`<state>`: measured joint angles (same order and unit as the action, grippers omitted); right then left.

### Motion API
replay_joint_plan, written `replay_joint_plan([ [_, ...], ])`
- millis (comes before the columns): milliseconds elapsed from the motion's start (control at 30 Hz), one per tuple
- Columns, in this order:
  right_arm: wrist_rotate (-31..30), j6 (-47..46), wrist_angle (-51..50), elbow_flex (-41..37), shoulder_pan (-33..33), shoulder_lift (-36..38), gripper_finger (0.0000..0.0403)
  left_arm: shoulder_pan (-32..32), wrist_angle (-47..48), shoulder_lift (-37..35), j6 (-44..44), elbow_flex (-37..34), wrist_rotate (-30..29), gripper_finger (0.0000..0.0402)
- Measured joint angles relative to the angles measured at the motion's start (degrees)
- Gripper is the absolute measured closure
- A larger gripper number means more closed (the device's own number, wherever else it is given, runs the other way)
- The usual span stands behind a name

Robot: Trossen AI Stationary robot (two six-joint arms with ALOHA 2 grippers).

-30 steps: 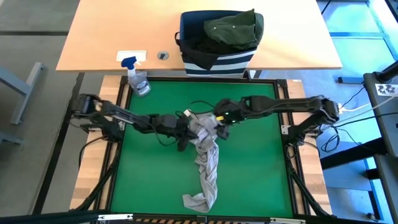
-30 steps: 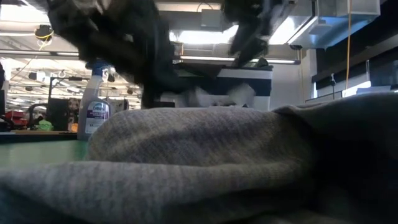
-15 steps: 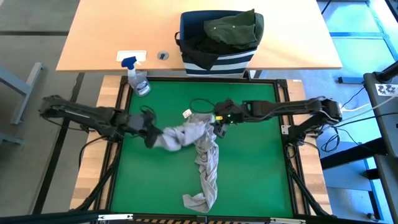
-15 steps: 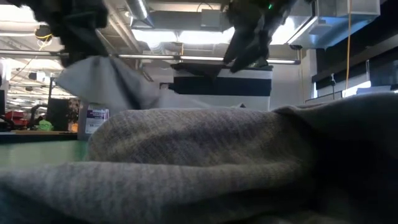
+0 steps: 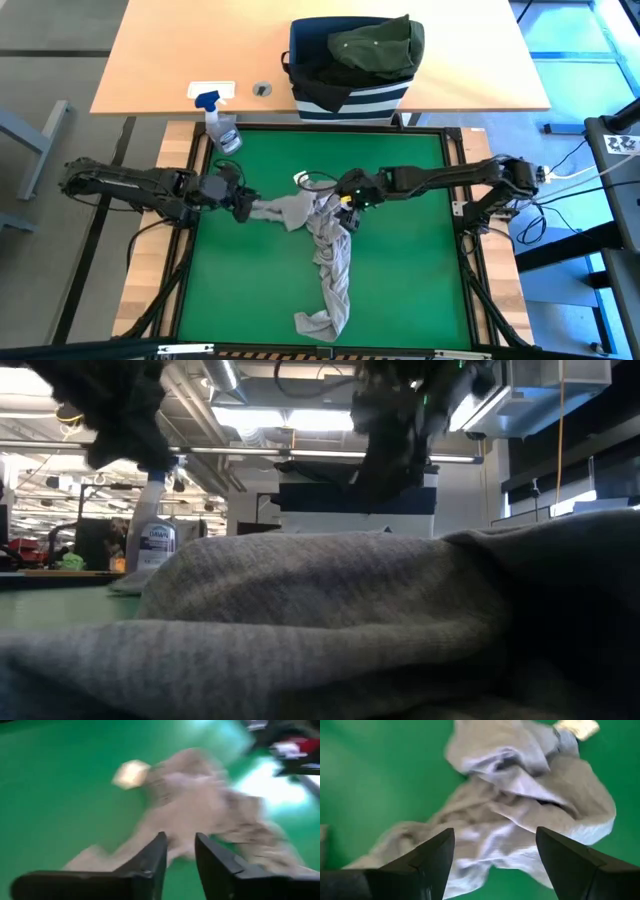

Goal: Fold Laundry from Bin
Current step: Fold the gray shirt

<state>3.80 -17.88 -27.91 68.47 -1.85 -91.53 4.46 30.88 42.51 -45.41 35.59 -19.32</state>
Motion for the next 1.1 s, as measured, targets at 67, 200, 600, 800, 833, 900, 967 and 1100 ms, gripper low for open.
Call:
replay_joint_plan([
  [67, 1.3, 0.2, -4.4, 3.6, 0.0, 2.1, 0.0123, -0.2, -7.5, 0.9, 6.1, 0.0, 4.6, 0.0277],
  [200, 0.6, 2.7, -7.3, 5.9, 0.0, 5.2, 0.0123, -0.3, -14.7, 6.7, 14.8, 0.2, 6.6, 0.0256],
  [600, -4.2, 6.8, -14.1, 3.3, 0.0, 6.1, 0.0123, -8.7, -23.5, 30.8, 18.8, 0.0, 7.5, 0.0255],
  [800, -4.2, 9.6, -13.7, 1.3, 0.0, 6.1, 0.0123, -15.1, -28.2, 37.5, 23.4, 0.0, 17.1, 0.0256],
  [833, -4.2, 9.8, -13.5, 1.2, 0.0, 6.1, 0.0123, -15.9, -29.7, 38.4, 24.2, 0.0, 18.8, 0.0258],
  [900, -4.2, 10.6, -13.7, 0.8, 0.0, 6.1, 0.0123, -17.7, -32.2, 40.0, 26.1, 0.0, 25.2, 0.0267],
  [967, -4.2, 10.9, -13.7, 0.6, 0.0, 6.1, 0.0123, -18.8, -33.8, 41.3, 26.7, 0.0, 31.4, 0.0285],
  [1100, -4.2, 11.0, -13.2, 0.3, 0.0, 6.1, 0.0123, -19.2, -33.3, 41.9, 26.7, 0.0, 36.8, 0.0353],
])
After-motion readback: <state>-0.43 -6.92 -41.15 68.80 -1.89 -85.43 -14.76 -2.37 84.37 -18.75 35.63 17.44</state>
